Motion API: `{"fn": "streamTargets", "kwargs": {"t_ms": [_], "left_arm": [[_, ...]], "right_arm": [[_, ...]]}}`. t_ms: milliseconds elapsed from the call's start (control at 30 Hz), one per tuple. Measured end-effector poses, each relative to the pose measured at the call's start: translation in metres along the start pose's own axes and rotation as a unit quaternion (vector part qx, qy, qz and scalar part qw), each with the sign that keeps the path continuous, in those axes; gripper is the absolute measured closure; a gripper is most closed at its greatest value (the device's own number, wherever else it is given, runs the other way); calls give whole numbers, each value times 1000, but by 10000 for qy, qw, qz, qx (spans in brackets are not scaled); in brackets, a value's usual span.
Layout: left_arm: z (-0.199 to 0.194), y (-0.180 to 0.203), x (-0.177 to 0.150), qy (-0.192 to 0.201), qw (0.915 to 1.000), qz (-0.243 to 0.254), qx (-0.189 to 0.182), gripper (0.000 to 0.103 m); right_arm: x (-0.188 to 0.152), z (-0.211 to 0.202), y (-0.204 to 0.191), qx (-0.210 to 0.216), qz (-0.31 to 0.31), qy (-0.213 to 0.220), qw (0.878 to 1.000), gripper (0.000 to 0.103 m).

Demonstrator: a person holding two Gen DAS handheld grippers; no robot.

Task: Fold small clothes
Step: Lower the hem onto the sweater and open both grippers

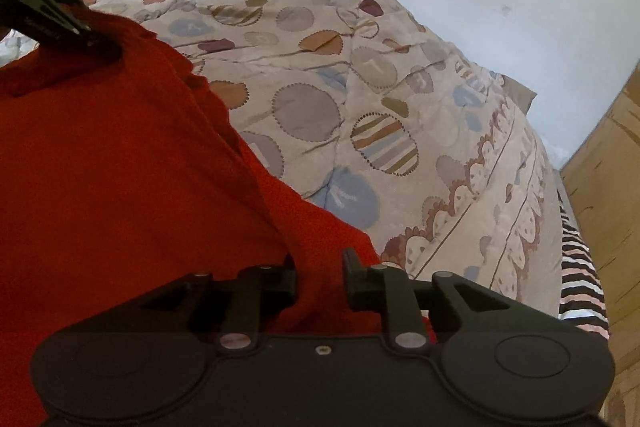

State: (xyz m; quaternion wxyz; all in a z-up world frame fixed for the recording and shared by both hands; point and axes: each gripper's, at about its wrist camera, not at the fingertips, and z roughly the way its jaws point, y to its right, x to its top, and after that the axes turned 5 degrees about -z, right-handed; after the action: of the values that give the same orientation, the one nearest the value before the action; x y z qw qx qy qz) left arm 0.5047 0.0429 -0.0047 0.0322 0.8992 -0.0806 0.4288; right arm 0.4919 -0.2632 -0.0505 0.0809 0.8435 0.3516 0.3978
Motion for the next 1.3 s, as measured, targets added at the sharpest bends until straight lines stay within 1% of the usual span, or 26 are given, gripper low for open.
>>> {"fn": "streamTargets", "kwargs": {"t_ms": [33,67,100,133,167,200,267,333,433,533,600,633,667,700,767,833,867,900,933,967,1000,1067,1133,1200,1267,1300], "left_arm": [[-4,-4,2,75,9999,-81,-1,28],[-8,-9,4,144,9997,-195,-7,21],[-13,-15,5,228,9992,-343,5,11],[-19,-22,6,332,9981,-517,8,7],[-24,-28,8,402,9971,-641,-12,7],[-29,-34,9,454,9962,-742,-32,6],[-38,-45,9,561,9943,-904,6,0],[-49,-53,6,669,9923,-1041,33,1],[-61,-59,-5,767,9904,-1129,-200,1],[-71,-54,-23,806,9908,-991,-440,1],[-73,-45,-36,740,9924,-723,-661,0],[-73,-41,-42,687,9933,-564,-740,0],[-71,-35,-48,622,9941,-379,-799,0],[-69,-30,-53,546,9947,-211,-841,1],[-63,-19,-61,431,9956,95,-832,1],[-57,-9,-66,377,9966,314,-655,1],[-52,-5,-67,350,9975,417,-455,1],[-48,0,-67,325,9982,484,-127,1],[-43,2,-65,322,9977,489,338,1],[-40,1,-64,358,9965,434,620,1],[-39,-3,-62,418,9960,305,724,1],[-40,-14,-57,509,9958,-49,757,1],[-42,-21,-54,601,9921,-277,1061,3],[-39,-28,-52,539,9886,-333,1365,3],[-38,-37,-52,406,9879,-460,1425,3],[-40,-40,-53,410,9878,-546,1403,3]], "right_arm": [[0,0,0,-16,17,-4,10000,75],[-1,0,1,-35,35,-9,10000,71],[-1,0,1,-61,60,-16,10000,69],[-2,1,3,-89,105,-25,9999,63],[-2,1,5,-111,164,-41,9998,56],[-2,1,7,-144,228,-52,9996,52],[-3,1,13,-298,379,-66,9988,26],[-6,0,22,-497,606,-34,9969,11],[-13,-3,39,-406,1125,12,9928,3],[-19,-4,53,-214,1681,-16,9855,1],[-22,-4,62,105,2026,-48,9792,1],[-24,-3,65,347,2135,-111,9763,1],[-24,-3,66,443,2159,-138,9753,1],[-24,-5,64,419,2113,-143,9764,1],[-23,-9,58,407,1868,-178,9814,1],[-22,-14,53,461,1660,-122,9850,1],[-22,-19,50,492,1564,-34,9865,1],[-22,-24,48,548,1469,54,9876,1],[-21,-29,44,615,1351,131,9888,1],[-20,-34,40,669,1185,190,9905,1],[-19,-39,35,677,1001,234,9924,1],[-19,-48,21,530,545,347,9965,1],[-21,-53,8,413,112,412,9982,1],[-23,-54,-4,257,-279,419,9984,1],[-27,-52,-10,61,-541,460,9975,1],[-29,-50,-9,-109,-528,492,9973,1]]}}
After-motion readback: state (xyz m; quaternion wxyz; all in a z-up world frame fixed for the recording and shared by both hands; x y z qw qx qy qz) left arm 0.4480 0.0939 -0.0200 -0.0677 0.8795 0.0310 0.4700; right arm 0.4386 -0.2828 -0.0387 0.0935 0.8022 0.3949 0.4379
